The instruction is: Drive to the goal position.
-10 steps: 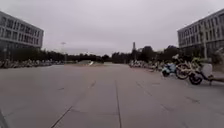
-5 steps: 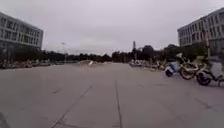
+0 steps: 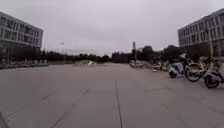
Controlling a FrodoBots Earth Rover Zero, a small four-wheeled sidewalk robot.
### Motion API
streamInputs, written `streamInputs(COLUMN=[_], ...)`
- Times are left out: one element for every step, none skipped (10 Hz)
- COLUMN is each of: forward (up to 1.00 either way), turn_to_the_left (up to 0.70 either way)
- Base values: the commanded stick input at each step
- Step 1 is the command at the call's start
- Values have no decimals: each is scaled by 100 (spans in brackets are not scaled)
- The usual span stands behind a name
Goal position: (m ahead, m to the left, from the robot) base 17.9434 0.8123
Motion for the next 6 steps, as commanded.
streamInputs(forward=[70,70,70,70,70,70], turn_to_the_left=[0,0,0,0,0,0])
